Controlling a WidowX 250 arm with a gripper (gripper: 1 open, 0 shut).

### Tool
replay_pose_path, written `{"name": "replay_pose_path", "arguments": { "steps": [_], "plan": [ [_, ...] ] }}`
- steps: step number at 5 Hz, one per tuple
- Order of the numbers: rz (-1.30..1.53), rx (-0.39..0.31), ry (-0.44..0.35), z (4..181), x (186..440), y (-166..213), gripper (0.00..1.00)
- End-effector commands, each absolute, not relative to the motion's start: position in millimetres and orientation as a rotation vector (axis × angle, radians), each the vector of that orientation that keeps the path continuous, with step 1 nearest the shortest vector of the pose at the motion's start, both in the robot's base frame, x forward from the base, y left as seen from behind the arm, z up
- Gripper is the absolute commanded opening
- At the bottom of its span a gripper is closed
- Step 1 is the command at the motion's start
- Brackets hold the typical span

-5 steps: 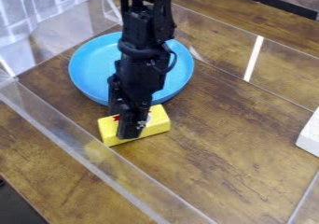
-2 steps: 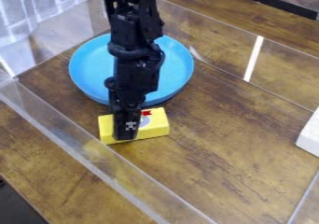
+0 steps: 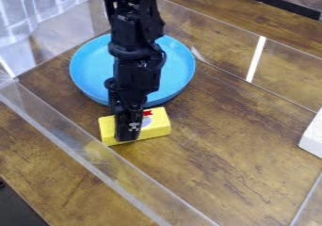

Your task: Put the yellow block in the blue tray

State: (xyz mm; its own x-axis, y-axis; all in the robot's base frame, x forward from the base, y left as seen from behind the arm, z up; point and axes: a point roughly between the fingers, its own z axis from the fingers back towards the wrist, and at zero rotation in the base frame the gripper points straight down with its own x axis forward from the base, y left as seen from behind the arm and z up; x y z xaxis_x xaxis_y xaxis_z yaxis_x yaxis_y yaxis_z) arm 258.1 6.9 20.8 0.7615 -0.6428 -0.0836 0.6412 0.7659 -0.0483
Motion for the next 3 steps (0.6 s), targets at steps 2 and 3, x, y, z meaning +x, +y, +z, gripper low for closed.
{"name": "replay_pose_path", "arguments": {
  "steps": [2, 3],
  "plan": [
    [-0.671, -0.020, 0.112, 17.9, 251.0, 22.6, 0.00],
    [-0.708, -0.016, 0.110, 15.7, 254.1, 26.1, 0.00]
  ]
}}
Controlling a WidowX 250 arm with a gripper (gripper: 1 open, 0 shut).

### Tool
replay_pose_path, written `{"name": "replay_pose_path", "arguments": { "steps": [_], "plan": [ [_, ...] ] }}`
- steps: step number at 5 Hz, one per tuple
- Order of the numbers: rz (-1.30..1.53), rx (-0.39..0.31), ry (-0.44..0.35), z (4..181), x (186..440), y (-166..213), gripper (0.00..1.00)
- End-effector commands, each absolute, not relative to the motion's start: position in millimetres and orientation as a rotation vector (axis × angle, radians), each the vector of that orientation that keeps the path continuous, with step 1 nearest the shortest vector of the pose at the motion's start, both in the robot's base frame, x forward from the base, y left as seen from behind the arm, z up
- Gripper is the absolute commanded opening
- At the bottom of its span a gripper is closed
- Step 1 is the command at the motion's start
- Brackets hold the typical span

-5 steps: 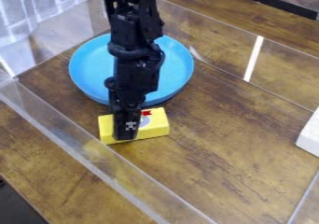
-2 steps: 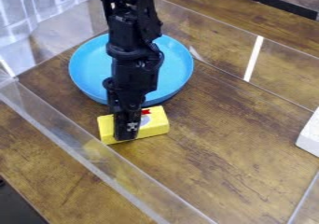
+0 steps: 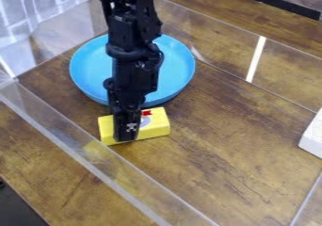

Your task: Put the yellow block in the blue tray

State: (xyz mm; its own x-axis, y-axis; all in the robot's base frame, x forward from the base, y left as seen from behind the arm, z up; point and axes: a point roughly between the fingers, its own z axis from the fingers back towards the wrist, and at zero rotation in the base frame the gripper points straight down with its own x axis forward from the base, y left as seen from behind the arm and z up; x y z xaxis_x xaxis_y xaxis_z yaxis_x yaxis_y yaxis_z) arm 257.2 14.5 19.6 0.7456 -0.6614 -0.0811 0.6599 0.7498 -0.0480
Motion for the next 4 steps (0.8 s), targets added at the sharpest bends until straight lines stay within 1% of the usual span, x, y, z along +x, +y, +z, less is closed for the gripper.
{"name": "replay_pose_path", "arguments": {
  "steps": [1, 3, 4],
  "plan": [
    [-0.655, -0.019, 0.109, 16.4, 257, 31, 0.00],
    [-0.728, -0.018, 0.113, 25.7, 259, 44, 0.00],
    [-0.702, -0.024, 0.116, 22.8, 254, 44, 0.00]
  ]
}}
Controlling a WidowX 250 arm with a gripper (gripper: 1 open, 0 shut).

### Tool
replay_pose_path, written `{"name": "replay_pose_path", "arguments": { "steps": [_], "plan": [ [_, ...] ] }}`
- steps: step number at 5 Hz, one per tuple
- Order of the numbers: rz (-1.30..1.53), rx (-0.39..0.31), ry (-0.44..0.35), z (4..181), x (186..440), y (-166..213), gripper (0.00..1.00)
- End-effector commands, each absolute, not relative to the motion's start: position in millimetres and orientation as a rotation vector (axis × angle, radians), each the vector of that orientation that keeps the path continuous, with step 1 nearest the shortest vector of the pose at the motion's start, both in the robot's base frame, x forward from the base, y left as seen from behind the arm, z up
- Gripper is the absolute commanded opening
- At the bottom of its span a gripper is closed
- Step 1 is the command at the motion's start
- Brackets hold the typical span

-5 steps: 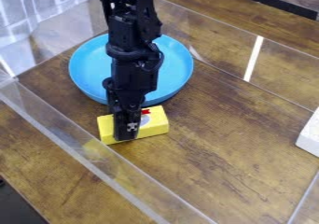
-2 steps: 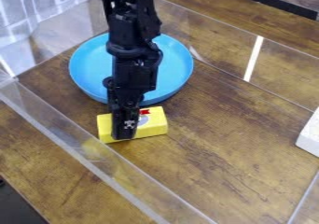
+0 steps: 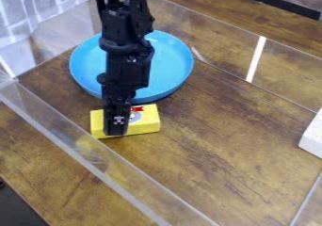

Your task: Put the yellow block in the blue tray

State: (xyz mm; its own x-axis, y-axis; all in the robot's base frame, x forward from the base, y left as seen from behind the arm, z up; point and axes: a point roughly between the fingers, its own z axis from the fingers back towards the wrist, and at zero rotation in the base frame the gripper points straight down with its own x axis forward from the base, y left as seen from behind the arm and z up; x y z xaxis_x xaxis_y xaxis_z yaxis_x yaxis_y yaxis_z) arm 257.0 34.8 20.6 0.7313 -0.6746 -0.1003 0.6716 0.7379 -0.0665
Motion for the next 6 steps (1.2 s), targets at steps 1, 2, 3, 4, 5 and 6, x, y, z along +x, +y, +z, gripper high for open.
{"name": "replay_pose_path", "arguments": {
  "steps": [1, 2, 3, 4, 5, 6],
  "plan": [
    [-0.677, -0.032, 0.123, 21.0, 251, 43, 1.00],
    [-0.646, -0.036, 0.131, 21.9, 261, 44, 1.00],
    [-0.614, -0.040, 0.136, 22.1, 272, 44, 1.00],
    [-0.646, -0.042, 0.142, 22.9, 278, 49, 1.00],
    [-0.673, -0.043, 0.147, 22.9, 282, 41, 1.00],
    [-0.698, -0.043, 0.151, 22.8, 285, 33, 1.00]
  ]
}}
